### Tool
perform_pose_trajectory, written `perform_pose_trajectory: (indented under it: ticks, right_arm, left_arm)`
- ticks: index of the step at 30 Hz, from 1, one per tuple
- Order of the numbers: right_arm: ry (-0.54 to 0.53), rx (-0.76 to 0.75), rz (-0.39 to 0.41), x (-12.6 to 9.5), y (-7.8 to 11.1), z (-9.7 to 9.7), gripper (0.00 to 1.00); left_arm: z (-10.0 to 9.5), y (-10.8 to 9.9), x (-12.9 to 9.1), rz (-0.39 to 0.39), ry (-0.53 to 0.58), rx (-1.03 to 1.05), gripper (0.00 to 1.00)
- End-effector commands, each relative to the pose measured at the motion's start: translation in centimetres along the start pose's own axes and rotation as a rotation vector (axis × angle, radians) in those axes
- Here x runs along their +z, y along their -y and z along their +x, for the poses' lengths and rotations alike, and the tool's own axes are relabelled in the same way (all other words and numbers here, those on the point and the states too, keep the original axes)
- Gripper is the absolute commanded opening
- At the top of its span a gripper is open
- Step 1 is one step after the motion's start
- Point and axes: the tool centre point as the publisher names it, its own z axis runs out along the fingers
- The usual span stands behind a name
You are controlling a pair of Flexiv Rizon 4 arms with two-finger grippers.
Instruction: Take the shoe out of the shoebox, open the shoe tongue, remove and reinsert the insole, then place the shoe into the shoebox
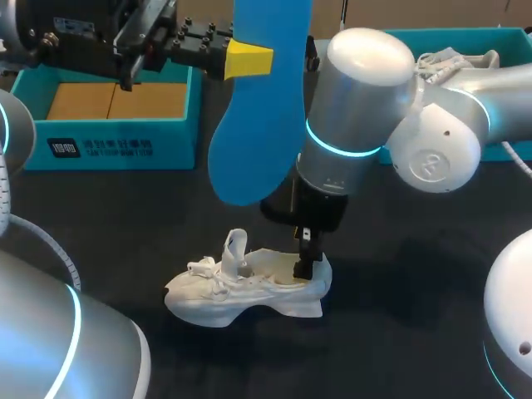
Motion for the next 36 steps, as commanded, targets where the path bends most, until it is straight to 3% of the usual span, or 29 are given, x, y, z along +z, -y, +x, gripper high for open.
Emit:
perform_pose_trajectory:
  ticks: [1, 13, 36]
  right_arm:
    - [-0.002, -0.002, 0.01, 0.3, -0.5, -0.4, 1.0]
    - [-0.006, -0.011, 0.029, 0.6, -1.5, -3.2, 1.0]
    - [-0.054, -0.042, 0.042, 5.1, -3.1, -3.6, 1.0]
  left_arm:
    - [-0.1, 0.0, 0.0, -0.002, -0.001, 0.0, 0.0]
    - [-0.1, 0.0, 0.0, -0.002, -0.001, 0.0, 0.0]
    - [-0.1, 0.0, 0.0, -0.002, -0.001, 0.0, 0.0]
